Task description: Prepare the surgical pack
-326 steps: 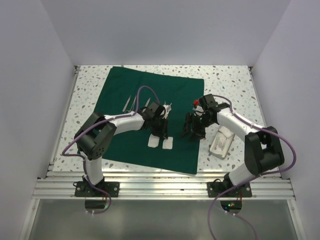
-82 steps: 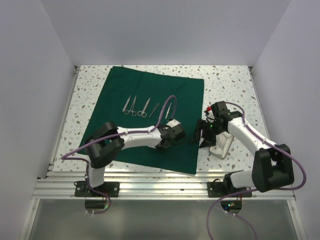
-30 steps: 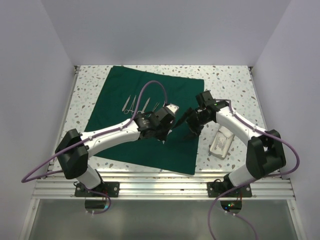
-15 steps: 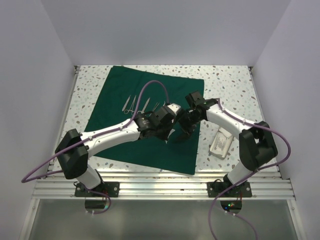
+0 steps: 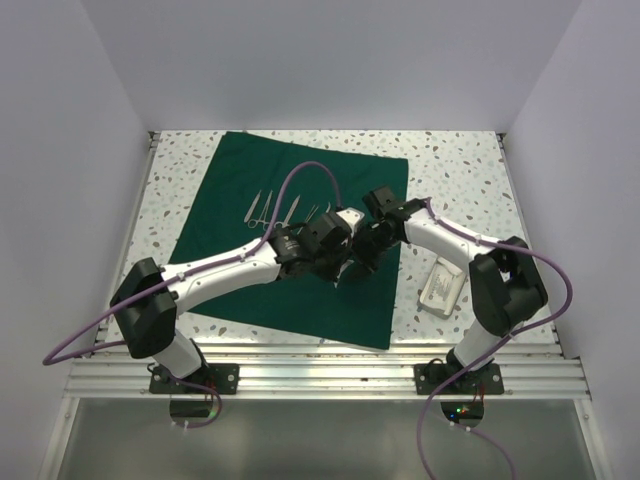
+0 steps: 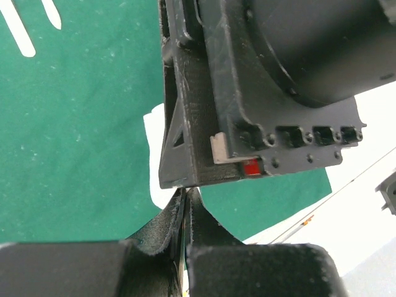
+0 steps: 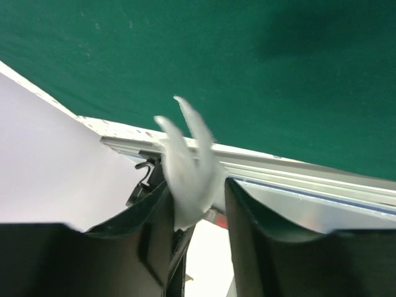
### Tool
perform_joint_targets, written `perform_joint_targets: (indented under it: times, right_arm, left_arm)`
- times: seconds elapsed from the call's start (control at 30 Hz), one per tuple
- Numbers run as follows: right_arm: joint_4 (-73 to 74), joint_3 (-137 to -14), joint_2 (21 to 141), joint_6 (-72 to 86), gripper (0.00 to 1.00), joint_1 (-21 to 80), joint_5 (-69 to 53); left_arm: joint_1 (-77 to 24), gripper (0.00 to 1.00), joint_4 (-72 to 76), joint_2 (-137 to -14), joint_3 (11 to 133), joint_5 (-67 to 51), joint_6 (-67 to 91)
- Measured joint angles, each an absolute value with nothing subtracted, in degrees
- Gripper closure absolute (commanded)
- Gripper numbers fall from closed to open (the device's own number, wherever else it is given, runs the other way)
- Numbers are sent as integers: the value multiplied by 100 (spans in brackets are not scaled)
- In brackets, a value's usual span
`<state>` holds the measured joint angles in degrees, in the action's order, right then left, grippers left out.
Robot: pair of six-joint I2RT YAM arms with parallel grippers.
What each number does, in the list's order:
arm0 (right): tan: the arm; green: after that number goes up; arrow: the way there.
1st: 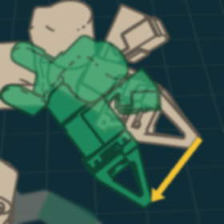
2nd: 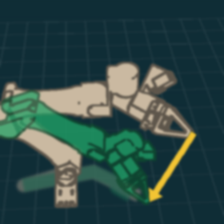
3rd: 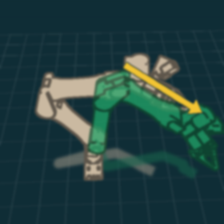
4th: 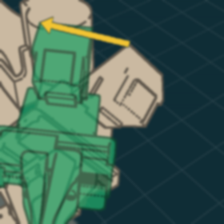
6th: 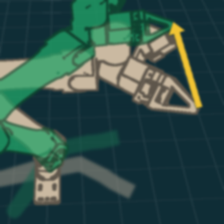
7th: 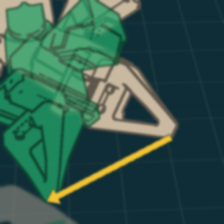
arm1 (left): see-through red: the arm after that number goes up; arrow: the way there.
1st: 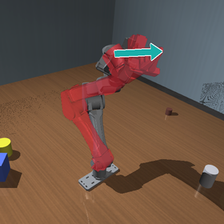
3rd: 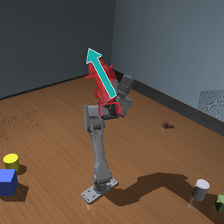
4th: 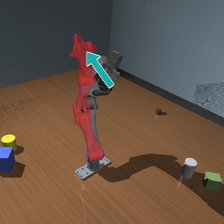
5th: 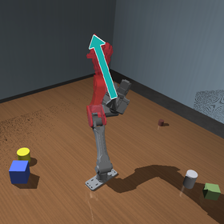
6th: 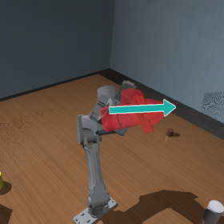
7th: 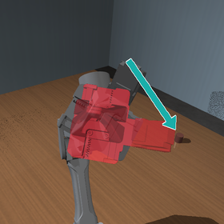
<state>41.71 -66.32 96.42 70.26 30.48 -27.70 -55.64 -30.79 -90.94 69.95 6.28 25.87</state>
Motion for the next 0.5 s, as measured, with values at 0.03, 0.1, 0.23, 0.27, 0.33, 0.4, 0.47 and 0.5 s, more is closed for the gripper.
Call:
perform_joint_targets:
  times: [0.03, 0.1, 0.23, 0.27, 0.33, 0.4, 0.47, 0.5]
  right_arm:
    - [4169, -6635, 9642, 7024, 73, 3055, -2770]
    - [4141, -6635, 9642, 7039, 88, 3074, -2757]
    - [4088, -6635, 9642, 7061, 100, 3107, -2759]
    - [4069, -6626, 9642, 7052, 100, 3107, -2759]
    - [4005, -6593, 9640, 7028, 100, 3111, -2768]
    - [3876, -6497, 9638, 6969, 100, 3111, -2799]
    - [3739, -6370, 9636, 6844, 100, 3107, -2810]
    - [3686, -6307, 9631, 6775, 100, 3096, -2816]
  left_arm:
    - [-5564, 100, -3072, -9091, 6984, 615, 2585]
    - [-5579, 100, -3068, -9091, 6969, 572, 2580]
    - [-5590, 84, -3044, -9083, 6941, 510, 2561]
    - [-5590, 64, -3022, -9065, 6917, 499, 2541]
    - [-5588, 50, -2941, -8982, 6838, 464, 2480]
    - [-5568, 41, -2832, -8825, 6731, 434, 2456]
    - [-5531, 35, -2770, -8621, 6637, 392, 2449]
    - [-5492, 34, -2729, -8488, 6584, 362, 2436]
